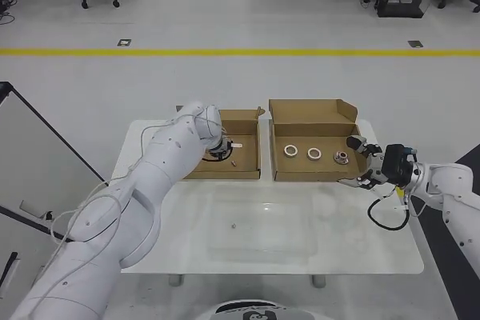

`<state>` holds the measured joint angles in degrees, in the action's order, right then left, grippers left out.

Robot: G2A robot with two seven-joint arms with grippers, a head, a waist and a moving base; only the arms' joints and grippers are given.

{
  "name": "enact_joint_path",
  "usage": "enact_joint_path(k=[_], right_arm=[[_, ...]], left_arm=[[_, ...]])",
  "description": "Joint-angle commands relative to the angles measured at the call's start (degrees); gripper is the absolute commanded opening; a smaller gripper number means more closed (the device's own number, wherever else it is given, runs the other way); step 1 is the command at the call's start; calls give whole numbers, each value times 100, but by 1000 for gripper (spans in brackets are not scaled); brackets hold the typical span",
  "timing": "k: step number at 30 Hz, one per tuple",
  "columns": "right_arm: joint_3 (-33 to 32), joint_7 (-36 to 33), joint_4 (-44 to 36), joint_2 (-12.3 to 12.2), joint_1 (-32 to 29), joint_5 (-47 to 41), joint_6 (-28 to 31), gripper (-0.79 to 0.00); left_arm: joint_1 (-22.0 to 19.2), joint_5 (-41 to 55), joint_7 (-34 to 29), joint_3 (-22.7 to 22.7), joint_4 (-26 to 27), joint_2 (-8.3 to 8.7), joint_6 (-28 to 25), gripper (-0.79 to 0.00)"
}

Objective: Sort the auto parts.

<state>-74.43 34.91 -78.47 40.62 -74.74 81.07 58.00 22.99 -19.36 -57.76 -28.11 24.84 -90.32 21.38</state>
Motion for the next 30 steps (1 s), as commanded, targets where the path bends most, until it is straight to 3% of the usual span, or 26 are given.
enact_joint_path(k=[1,19,25,26,27,29,30], right_arm=[[1,7,0,0,0,1,0,0],[1,7,0,0,0,1,0,0],[1,7,0,0,0,1,0,0],[1,7,0,0,0,1,0,0],[1,7,0,0,0,1,0,0],[1,7,0,0,0,1,0,0],[1,7,0,0,0,1,0,0]], left_arm=[[-38,4,77,5,-172,-70,10,-785],[-183,1,182,-10,-1139,-533,-181,-785],[-208,50,150,-77,-1334,-595,-323,-594],[-211,67,148,-94,-1357,-601,-351,-493],[-217,84,152,-111,-1382,-605,-377,-446],[-232,118,151,-148,-1426,-609,-438,-129],[-241,135,148,-166,-1448,-609,-460,-46]])
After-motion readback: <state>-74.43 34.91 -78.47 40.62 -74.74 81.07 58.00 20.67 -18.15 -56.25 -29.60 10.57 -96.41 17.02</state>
